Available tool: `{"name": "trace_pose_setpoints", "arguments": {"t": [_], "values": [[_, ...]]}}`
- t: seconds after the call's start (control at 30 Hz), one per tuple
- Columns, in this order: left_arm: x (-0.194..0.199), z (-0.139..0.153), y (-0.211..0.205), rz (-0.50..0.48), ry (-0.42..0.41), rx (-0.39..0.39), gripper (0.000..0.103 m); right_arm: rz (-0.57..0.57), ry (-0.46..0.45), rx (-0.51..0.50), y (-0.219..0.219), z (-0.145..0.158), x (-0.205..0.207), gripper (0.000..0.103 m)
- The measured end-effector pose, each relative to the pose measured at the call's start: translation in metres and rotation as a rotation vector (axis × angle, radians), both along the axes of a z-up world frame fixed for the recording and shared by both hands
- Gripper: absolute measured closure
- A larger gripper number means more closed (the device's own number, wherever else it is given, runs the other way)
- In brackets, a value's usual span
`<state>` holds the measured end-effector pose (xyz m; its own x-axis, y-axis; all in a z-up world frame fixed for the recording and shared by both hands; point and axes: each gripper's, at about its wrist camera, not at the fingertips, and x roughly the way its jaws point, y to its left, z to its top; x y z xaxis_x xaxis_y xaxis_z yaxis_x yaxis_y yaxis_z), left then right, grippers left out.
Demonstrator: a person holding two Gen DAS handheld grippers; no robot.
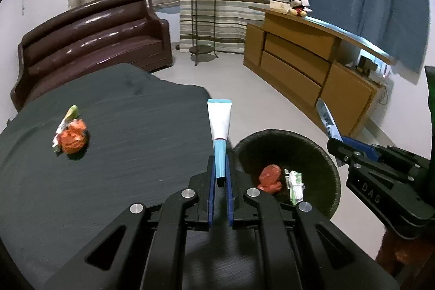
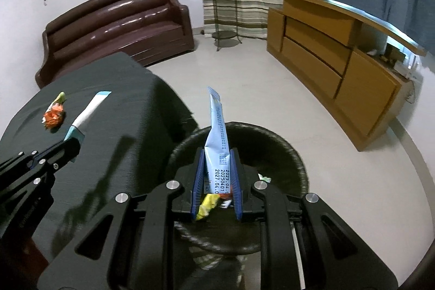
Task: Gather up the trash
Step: 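Lift the held tube and strip toward the trash bin with both grippers, then open both grippers to drop the tube and strip into the bin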
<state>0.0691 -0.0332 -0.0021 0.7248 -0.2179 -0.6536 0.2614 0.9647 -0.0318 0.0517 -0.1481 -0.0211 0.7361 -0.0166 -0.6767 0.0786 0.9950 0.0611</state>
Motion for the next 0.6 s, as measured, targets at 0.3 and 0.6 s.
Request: {"name": "trace_pose_setpoints", "arguments": {"t": [0.3,0.6], "values": [[0.005,-0.010,-0.027,-0.041,0.008,0.024,0.095,-0.043,0.014,0.009,-0.018,-0.010,0.002,0.084],[0.015,-0.019,-0.041,-0.047,0.022,0.050,0.095,-0.069,0.021,0.012,-0.025,-0.015,0.004,0.084]]}}
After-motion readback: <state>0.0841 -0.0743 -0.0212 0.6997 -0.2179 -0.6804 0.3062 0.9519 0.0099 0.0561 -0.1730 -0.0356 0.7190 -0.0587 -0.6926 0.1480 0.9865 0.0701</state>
